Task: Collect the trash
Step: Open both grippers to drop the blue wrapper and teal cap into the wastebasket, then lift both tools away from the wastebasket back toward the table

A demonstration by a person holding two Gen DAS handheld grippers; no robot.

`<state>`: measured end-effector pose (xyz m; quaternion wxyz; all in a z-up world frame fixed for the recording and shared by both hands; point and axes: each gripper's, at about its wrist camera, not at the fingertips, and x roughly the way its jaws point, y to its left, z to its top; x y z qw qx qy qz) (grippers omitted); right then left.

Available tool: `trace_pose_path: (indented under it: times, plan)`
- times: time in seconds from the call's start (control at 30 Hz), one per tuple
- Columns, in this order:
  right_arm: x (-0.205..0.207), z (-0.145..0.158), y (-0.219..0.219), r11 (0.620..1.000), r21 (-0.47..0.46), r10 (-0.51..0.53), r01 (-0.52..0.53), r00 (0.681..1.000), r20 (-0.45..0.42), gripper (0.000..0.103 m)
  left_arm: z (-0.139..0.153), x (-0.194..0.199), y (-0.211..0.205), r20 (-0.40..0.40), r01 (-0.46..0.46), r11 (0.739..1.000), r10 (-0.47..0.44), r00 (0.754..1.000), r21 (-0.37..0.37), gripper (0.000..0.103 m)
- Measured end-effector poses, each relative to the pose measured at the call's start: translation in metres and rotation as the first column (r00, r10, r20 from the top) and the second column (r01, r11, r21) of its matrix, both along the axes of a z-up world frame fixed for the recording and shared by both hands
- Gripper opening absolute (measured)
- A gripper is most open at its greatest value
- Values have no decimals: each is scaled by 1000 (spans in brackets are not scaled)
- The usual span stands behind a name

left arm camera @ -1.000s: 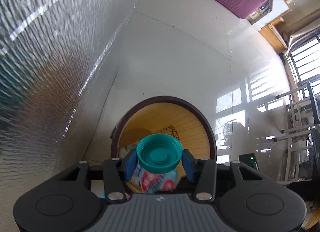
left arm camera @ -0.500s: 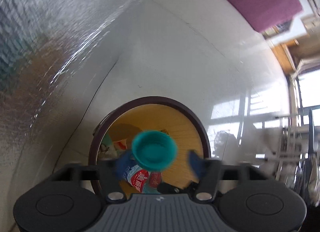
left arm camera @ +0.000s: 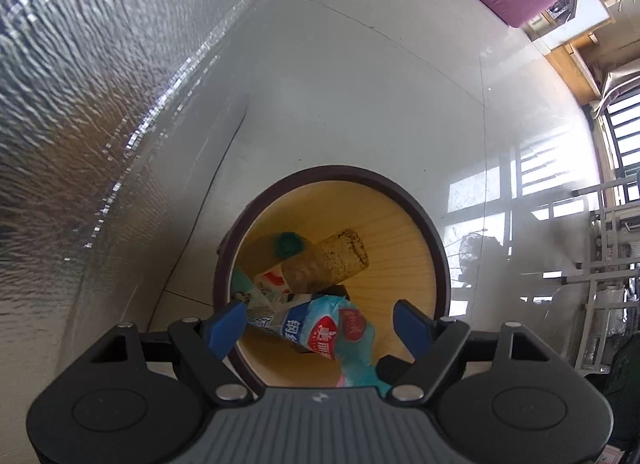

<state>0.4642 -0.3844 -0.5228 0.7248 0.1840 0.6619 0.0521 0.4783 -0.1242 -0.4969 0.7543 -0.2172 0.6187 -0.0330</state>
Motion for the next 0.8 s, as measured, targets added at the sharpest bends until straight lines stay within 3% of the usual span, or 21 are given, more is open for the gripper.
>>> trace_pose_path:
  times: [0.3,0.73,0.8]
  plan:
    - [-9,33,-9,1000,-27,-14,15,999,45,81,20,-12,6,3,41,998,-41,999,55,81]
    - [-34,93,-22,997,-78,-21,29,995,98,93,74,-37,10,45,114,985,-121,992,131,81]
    - [-40,104,-20,995,-103,-6,17,994,109,96,85,-43,10,49,123,982,-132,990,144,88]
